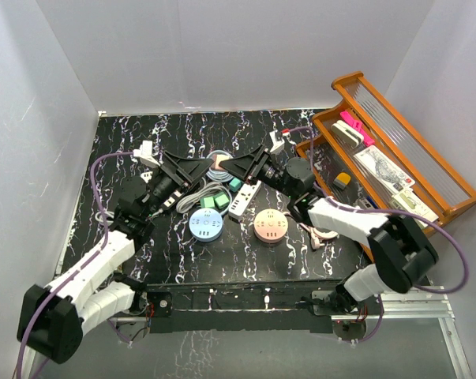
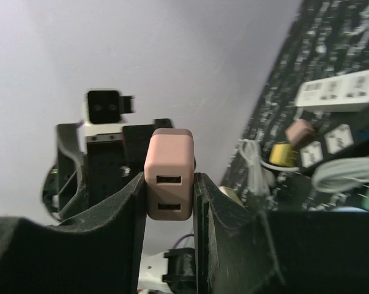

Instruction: Insert the plug

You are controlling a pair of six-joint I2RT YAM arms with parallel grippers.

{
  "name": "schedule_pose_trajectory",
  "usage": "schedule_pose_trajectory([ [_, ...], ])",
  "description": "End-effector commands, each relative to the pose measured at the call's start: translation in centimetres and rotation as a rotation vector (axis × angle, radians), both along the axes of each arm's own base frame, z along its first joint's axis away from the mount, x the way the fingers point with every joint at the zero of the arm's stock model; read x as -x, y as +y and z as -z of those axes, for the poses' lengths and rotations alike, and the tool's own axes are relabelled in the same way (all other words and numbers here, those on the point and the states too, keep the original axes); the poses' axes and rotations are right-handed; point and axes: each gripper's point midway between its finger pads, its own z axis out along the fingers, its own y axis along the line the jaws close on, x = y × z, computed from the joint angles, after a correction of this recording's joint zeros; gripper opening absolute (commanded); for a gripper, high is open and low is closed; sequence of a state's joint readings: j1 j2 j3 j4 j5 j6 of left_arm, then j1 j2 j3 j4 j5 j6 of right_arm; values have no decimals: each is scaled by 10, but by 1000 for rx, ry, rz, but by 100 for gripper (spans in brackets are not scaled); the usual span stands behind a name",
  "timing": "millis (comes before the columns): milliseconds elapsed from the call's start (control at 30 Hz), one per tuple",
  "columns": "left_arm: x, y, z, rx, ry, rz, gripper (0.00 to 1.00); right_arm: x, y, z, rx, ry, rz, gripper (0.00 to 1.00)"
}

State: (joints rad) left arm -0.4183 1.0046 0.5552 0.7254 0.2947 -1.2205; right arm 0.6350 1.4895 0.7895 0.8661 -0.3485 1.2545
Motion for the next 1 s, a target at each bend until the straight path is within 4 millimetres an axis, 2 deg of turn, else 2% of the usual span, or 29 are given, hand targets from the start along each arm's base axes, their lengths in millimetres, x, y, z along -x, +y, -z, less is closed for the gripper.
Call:
schedule_pose_trajectory([
  [0,2,24,22,-268,-16,-116,81,-3,-25,22,326,28,93,0],
  [67,2,38,32,-392,-16,-168,84,1,-44,41,488,56,131,0],
  [233,0,82,40,-702,-73,-320,89,11,-101,76,862,127,232,0],
  [333,-1,98,35,-823,-117,-370,91,20,-131,92,1076,204,240,0],
  [467,-2,106,30,-872,-125,-394,92,28,-164,113,1318,293,234,0],
  [567,-1,98,25,-883,-140,-342,92,38,-181,128,1433,339,209,0],
  [700,-1,93,36,-911,-153,-301,92,52,-193,152,1509,385,160,0],
  [767,0,89,39,-901,-157,-284,93,59,-191,164,1509,419,128,0],
  [800,1,87,40,-896,-161,-272,98,61,-189,168,1505,433,112,0],
  [967,3,86,40,-898,-164,-256,98,60,-180,180,1482,468,87,0],
])
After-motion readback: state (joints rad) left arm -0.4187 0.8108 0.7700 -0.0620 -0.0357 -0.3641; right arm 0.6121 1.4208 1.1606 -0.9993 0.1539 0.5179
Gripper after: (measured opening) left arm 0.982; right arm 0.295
